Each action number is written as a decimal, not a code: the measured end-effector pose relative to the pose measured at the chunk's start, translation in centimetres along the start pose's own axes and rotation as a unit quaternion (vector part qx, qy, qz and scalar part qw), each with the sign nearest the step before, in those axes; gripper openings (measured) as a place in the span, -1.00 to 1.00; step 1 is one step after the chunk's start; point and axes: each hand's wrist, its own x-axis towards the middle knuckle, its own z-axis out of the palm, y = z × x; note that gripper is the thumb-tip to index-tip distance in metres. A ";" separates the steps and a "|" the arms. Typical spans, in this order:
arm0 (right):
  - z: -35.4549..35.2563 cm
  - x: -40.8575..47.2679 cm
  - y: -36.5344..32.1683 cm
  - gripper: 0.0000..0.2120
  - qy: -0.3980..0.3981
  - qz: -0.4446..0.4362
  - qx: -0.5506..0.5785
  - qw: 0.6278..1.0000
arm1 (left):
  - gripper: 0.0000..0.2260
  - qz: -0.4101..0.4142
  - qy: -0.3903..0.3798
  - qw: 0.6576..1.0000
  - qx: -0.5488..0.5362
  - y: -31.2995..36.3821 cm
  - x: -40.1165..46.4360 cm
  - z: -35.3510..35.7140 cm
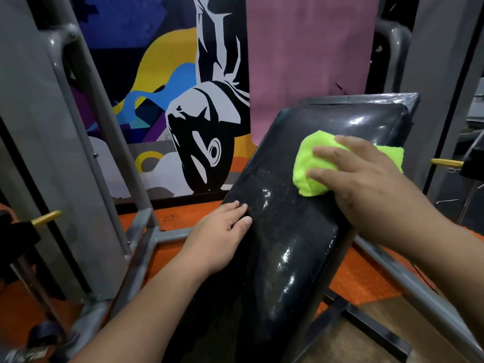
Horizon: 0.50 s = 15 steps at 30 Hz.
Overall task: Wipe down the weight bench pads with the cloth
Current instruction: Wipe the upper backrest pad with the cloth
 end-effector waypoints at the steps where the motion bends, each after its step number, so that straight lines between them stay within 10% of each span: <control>1: 0.2 0.5 -0.3 -0.61 -0.002 0.016 -0.010 1.000 | -0.58 0.000 0.002 1.000 0.002 0.0 0.0 0.1; 15: -0.3 -1.7 -1.2 -0.61 -0.037 -0.040 0.035 0.998 | -0.58 0.005 -0.002 1.000 -0.008 -0.5 -0.2 0.1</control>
